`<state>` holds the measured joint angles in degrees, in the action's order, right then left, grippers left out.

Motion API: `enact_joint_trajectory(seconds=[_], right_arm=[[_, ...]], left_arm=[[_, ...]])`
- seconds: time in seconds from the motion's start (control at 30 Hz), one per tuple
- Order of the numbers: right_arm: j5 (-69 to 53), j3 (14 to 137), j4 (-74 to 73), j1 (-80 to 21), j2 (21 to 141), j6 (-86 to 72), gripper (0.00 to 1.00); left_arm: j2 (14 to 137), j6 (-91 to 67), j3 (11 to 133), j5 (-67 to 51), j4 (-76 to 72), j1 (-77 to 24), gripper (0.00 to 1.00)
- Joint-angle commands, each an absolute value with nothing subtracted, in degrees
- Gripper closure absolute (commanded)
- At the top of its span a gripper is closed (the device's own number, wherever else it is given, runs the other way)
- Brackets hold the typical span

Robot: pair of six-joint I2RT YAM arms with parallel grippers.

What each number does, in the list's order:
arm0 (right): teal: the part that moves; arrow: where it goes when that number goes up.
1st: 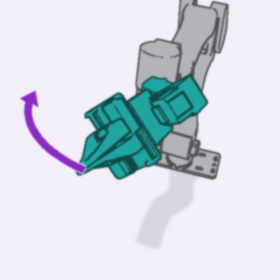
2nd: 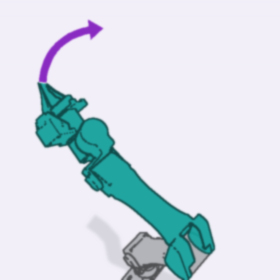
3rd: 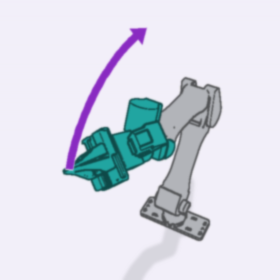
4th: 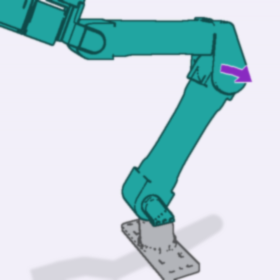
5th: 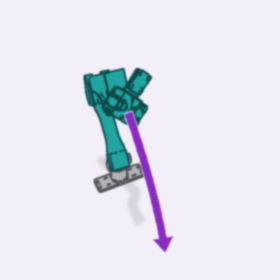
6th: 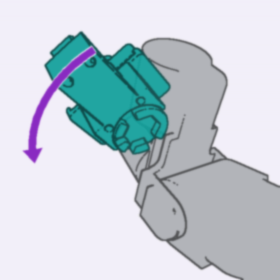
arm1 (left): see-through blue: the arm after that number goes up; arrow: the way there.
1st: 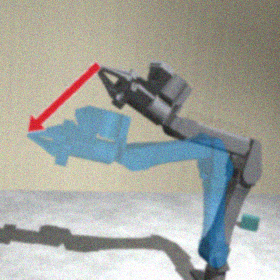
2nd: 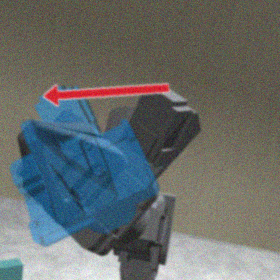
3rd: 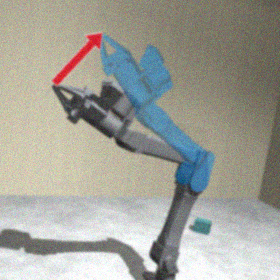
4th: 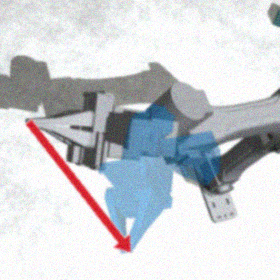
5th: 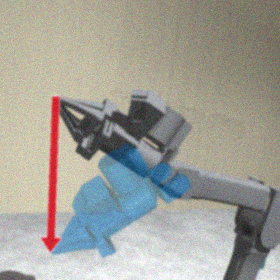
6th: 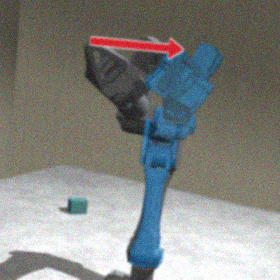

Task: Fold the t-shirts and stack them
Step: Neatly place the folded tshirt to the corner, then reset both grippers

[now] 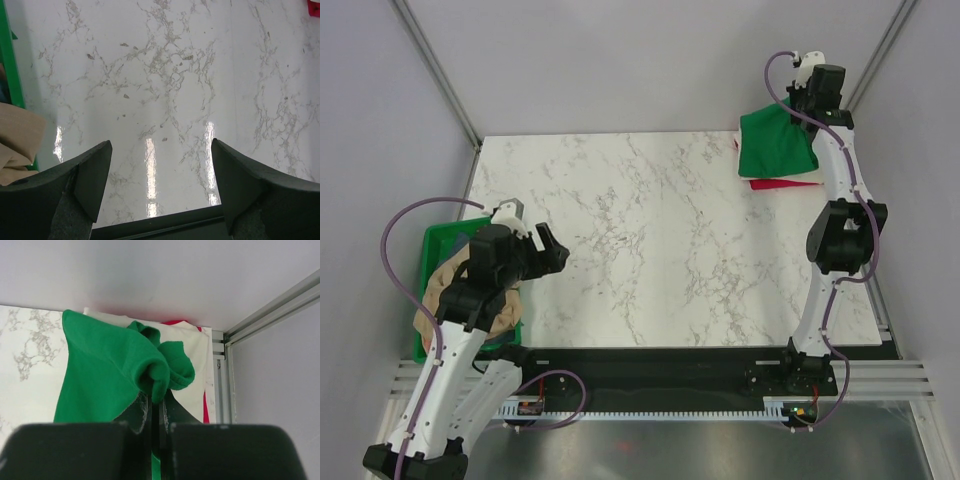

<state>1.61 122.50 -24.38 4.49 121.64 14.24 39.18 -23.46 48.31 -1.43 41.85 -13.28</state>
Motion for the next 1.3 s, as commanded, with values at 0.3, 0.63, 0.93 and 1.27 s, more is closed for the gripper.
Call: enact_joint_trajectory(seconds=[0.3,0.63,0.93,1.27], right_arm=[[1.92,137.54,-15.93,9.23,140.26,11.26,0.89],[15.52,134.4,-0.44,11.51,148.28,4.84,0.05],[25.91,120.94,8.7,13.8,128.17,-4.83,0.02],[20.5,108.04,2.73,12.49,105.32,-20.2,0.02]], left_arm=[[42.62,-22.59,48.16,-0.61,40.52,-13.27,0.13],[43.24,-22.41,48.25,-1.23,40.52,-13.27,0.14],[42.1,-22.41,48.17,-1.58,40.52,-13.27,0.12],[40.52,-22.5,48.25,-2.2,40.43,-13.18,0.09]])
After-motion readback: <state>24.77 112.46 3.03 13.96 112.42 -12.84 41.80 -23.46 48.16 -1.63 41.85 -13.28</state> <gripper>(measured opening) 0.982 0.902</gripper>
